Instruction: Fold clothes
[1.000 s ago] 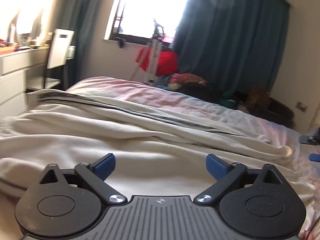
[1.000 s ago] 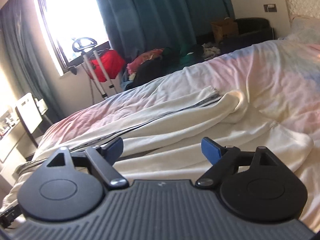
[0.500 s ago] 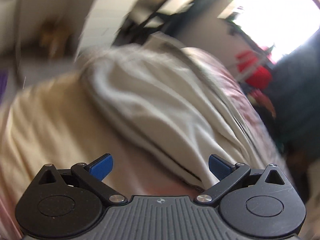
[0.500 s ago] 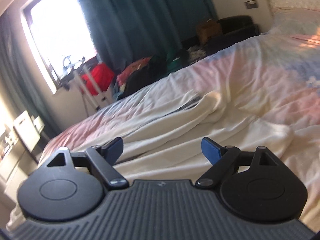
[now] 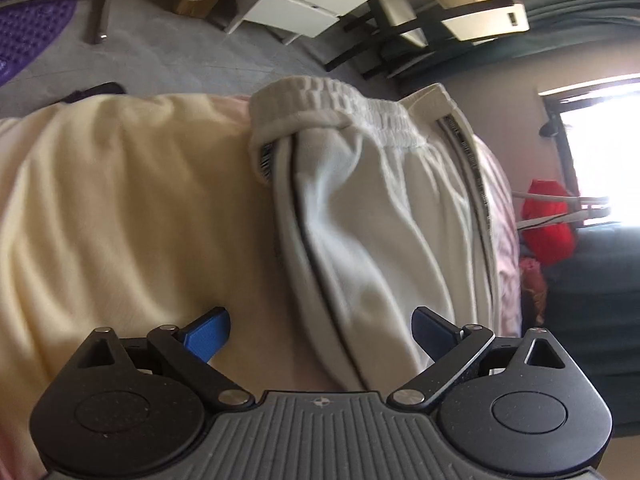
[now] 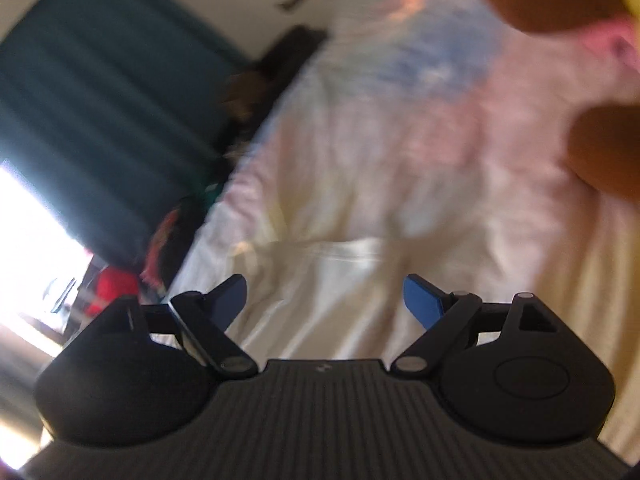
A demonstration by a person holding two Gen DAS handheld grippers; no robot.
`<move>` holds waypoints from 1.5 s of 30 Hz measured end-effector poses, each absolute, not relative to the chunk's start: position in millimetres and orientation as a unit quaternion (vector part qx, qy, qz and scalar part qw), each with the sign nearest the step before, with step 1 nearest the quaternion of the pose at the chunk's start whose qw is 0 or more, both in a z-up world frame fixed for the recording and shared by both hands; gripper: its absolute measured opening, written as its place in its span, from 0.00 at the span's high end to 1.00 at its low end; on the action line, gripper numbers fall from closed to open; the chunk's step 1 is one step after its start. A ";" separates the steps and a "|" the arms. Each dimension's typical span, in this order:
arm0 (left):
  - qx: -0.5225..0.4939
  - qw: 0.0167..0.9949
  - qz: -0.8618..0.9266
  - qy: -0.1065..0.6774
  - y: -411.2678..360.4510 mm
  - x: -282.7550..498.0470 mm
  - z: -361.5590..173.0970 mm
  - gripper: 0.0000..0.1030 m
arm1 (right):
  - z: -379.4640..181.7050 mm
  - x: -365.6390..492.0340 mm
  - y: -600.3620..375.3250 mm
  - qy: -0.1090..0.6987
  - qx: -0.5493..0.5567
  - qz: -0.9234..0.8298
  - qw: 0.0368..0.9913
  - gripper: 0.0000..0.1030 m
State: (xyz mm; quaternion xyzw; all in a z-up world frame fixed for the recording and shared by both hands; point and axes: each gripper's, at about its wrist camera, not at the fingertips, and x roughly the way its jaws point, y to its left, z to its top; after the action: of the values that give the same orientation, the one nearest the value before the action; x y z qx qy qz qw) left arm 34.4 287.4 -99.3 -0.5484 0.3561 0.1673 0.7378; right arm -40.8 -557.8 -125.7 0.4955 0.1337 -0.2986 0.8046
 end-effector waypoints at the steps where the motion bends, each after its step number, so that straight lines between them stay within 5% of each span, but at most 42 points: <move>1: -0.546 0.742 0.163 0.352 287.6 35.5 -99.6 0.14 | -132.3 -41.9 -560.8 0.139 0.509 -0.308 0.791 0.14; 2: -0.544 0.747 0.158 0.348 287.9 36.5 -99.9 0.18 | -138.8 -42.7 -563.6 0.144 0.523 -0.316 0.779 0.14; 4: -0.546 0.751 0.172 0.330 287.4 33.4 -99.7 0.42 | -150.1 -36.9 -565.5 0.163 0.543 -0.308 0.764 0.14; 8: -0.534 0.763 0.188 0.313 283.2 33.3 -98.3 0.51 | -163.2 -13.5 -565.5 0.196 0.554 -0.286 0.757 0.14; 13: -0.552 0.757 0.179 0.301 293.7 29.8 -103.5 0.80 | -168.4 22.4 -565.0 0.205 0.542 -0.240 0.779 0.17; 16: -0.559 0.761 0.170 0.282 297.3 22.7 -102.6 0.88 | -183.6 33.7 -570.1 0.222 0.567 -0.246 0.754 0.26; 19: -0.542 0.784 0.162 0.256 292.2 25.5 -91.4 0.89 | -195.9 34.8 -579.3 0.219 0.580 -0.264 0.739 0.39; 22: -0.514 0.814 0.150 0.224 286.0 23.7 -74.8 0.89 | -197.6 32.5 -586.4 0.216 0.563 -0.293 0.742 0.63; 24: -0.495 0.833 0.141 0.202 281.8 21.0 -63.6 0.89 | -197.7 29.4 -586.8 0.207 0.567 -0.299 0.739 0.64; 26: -0.479 0.848 0.134 0.185 277.0 19.9 -54.5 0.89 | -200.1 28.9 -588.4 0.194 0.580 -0.281 0.740 0.92; 35: -0.427 0.886 0.128 0.131 253.7 12.4 -9.3 0.90 | -124.0 4.8 -582.2 0.073 0.509 -0.251 0.820 0.95; 45: -0.380 0.907 0.127 0.131 255.0 120.9 46.9 0.89 | -42.4 125.8 -591.7 0.081 0.411 -0.230 0.878 0.95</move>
State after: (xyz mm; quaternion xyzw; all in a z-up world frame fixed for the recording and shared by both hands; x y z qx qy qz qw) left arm 120.9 255.0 46.9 -0.3802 0.1305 0.1265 0.9068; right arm 125.8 -591.7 -42.4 0.4110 0.0808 -0.2299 0.8785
